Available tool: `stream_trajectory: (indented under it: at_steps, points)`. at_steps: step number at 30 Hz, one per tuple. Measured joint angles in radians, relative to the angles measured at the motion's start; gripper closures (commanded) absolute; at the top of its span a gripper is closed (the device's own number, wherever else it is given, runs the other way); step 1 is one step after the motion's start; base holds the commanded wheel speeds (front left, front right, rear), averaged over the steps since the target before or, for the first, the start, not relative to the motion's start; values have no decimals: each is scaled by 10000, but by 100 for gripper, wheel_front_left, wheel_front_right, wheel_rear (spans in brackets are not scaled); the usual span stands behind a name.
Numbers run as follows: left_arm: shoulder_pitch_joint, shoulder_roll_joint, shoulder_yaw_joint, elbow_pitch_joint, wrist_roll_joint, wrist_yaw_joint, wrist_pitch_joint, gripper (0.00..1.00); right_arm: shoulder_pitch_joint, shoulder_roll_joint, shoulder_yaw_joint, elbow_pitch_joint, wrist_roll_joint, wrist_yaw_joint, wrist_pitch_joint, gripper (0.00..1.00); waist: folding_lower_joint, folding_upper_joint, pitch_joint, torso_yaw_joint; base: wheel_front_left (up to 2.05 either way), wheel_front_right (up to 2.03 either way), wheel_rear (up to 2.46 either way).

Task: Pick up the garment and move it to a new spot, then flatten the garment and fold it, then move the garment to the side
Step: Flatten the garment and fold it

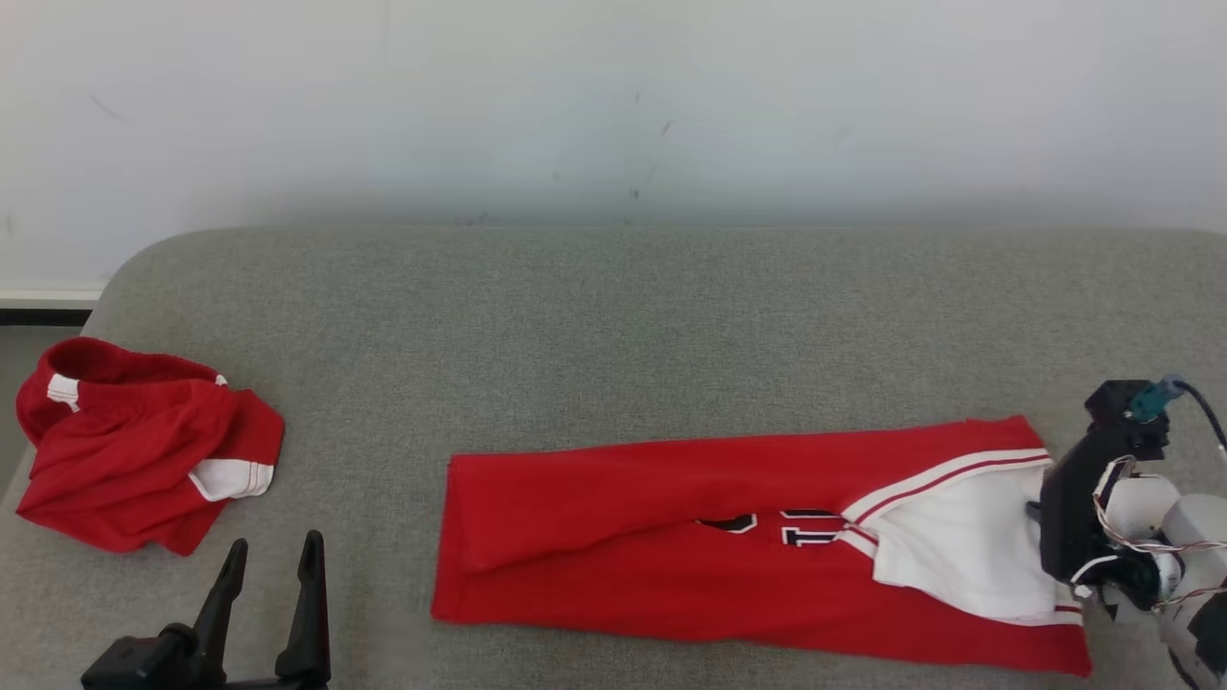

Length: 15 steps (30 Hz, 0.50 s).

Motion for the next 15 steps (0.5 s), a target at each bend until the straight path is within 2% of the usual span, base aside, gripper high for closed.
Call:
stream_trajectory:
  at_steps: [8,12,15]
  points:
    - [-3,-44,-17,107,67,-92,0,0,-208,-318,-12,123,-196,8,-309,100,0,0,-17,-207,0,0,0]
    - [-6,-79,-17,167,82,-167,0,0,-207,-213,-190,-6,42,314,-345,100,0,0,-24,-251,0,0,0]
    - [-5,-82,-12,215,84,-176,0,0,-208,44,-360,-359,535,692,-326,100,0,0,-38,-281,0,0,0]
